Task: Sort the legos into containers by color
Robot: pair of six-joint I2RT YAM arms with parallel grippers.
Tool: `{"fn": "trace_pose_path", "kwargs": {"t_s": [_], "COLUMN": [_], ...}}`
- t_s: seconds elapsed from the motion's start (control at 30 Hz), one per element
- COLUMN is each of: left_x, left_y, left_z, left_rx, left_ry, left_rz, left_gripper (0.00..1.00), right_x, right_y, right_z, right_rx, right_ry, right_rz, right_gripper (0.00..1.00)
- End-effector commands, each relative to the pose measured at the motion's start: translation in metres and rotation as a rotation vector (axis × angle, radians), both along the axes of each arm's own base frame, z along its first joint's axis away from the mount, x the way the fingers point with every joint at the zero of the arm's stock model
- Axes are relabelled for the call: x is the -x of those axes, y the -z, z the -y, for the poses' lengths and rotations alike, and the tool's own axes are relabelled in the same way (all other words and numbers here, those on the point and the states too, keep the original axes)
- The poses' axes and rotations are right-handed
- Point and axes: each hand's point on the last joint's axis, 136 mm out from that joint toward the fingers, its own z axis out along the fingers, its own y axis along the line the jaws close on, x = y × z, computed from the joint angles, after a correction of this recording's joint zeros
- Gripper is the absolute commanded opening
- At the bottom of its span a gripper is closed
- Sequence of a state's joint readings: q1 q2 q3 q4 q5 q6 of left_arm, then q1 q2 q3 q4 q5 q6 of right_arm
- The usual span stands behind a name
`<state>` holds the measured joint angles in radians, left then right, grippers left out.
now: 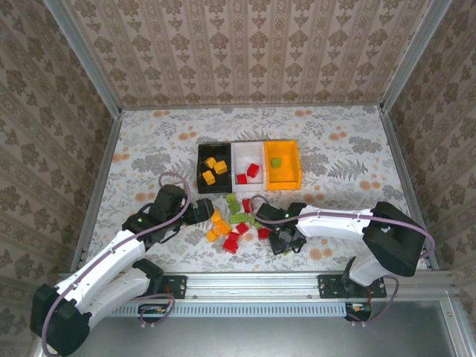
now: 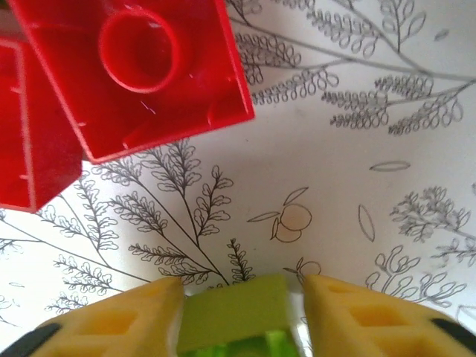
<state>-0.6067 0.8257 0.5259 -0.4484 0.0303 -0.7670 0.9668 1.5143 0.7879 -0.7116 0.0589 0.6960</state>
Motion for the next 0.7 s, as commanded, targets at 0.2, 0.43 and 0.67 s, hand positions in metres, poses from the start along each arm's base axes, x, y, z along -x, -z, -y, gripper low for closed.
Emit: {"fn": "trace_pose_path", "kwargs": {"t_s": [0.2, 0.43, 0.67], "left_x": [-0.005, -0.005, -0.002], "left_y": [-0.013, -0.017, -0.014], "left_z": [0.004, 0.006, 0.006], "left_rx": [0.022, 0.027, 0.029], "left_ry": [0.008, 0.028, 0.033], "left_rz": [0.027, 0.037, 0.027], "left_gripper": [1.00, 1.00, 1.00], "right_x": [-0.022, -0.126, -0.231], "right_y": [-0.043, -0.135, -0.143], "right_z": [-0.009, 0.000, 0.021], "right_rx": [-0.070, -0.216, -0.163], "right_ry": [0.021, 0.195, 0.374], "right_rz": [0.110, 0.386, 0.519], "right_gripper": [0.29, 0.29, 0.31]}}
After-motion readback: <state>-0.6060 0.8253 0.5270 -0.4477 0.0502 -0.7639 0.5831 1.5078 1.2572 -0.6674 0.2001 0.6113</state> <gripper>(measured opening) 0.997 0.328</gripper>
